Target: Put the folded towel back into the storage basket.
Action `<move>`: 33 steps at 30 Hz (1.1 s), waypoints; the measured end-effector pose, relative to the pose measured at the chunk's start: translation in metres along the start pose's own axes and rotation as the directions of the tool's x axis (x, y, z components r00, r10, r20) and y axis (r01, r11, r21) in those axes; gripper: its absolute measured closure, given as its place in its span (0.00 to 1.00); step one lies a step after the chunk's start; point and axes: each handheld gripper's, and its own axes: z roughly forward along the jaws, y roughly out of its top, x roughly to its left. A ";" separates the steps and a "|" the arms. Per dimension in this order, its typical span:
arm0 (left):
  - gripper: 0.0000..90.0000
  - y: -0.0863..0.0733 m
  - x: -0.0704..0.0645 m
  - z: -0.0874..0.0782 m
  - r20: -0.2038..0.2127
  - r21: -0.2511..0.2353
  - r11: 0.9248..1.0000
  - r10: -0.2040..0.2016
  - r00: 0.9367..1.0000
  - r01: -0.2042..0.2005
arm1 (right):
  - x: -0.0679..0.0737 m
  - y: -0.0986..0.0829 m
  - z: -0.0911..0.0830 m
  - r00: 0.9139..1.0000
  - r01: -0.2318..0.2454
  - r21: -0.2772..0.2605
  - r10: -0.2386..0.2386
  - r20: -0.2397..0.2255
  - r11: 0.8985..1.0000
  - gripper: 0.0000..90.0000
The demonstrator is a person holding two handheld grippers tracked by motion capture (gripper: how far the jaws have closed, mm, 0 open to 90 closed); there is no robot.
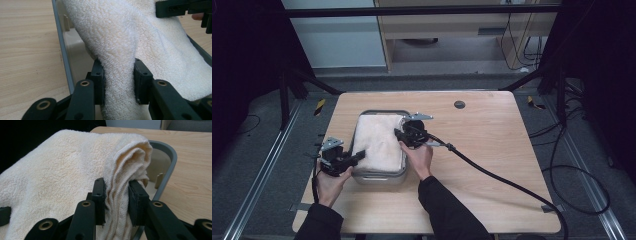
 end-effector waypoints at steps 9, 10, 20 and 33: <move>0.71 -0.002 -0.001 0.006 -0.021 0.022 1.000 0.007 1.000 -0.006 | 0.000 -0.005 0.001 1.000 0.019 0.012 -0.019 0.019 1.000 0.78; 0.71 -0.002 -0.001 0.006 -0.023 0.022 1.000 0.007 1.000 -0.006 | 0.000 -0.005 0.002 1.000 0.021 0.011 -0.021 0.021 1.000 0.78; 0.60 0.000 -0.004 0.005 -0.062 0.022 1.000 0.022 0.998 -0.020 | 0.001 -0.007 0.002 0.999 0.042 0.020 -0.042 0.031 0.999 0.76; 0.50 0.009 -0.013 -0.017 -0.085 -0.111 0.992 0.057 0.995 -0.066 | 0.001 -0.001 -0.007 0.995 0.097 -0.024 -0.096 0.040 0.995 0.64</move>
